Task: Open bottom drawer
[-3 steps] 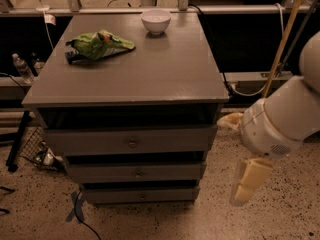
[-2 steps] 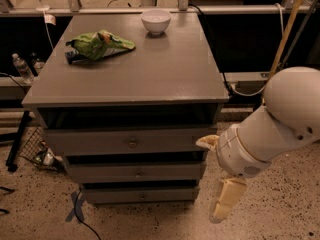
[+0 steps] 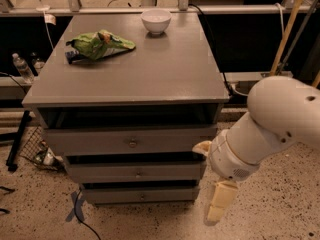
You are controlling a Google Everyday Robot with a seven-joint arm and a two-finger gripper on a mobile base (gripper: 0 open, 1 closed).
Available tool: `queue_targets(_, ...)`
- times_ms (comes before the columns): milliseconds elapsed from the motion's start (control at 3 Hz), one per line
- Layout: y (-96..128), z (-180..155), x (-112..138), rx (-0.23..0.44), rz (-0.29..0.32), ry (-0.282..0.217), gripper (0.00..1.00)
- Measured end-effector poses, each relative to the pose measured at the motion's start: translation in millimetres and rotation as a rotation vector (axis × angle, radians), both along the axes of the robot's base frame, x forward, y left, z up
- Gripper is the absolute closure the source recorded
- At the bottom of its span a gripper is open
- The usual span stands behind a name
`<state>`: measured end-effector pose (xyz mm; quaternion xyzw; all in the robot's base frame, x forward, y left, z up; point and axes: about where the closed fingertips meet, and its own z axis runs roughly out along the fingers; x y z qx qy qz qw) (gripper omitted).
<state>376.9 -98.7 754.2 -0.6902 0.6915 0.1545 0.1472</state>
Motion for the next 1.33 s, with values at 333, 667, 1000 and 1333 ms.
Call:
queue_targets(333,4,-87,1,-0.006,-0.049,0.077,0.0)
queue_targets(667,9,-144,9,0.004,-0.102,0.073,0.0)
queue_targets(1000,17,-199,21,0.052,-0.152,0.074,0.0)
queue_targets(1333,36,-250,38,0.119,-0.17,0.091,0.0)
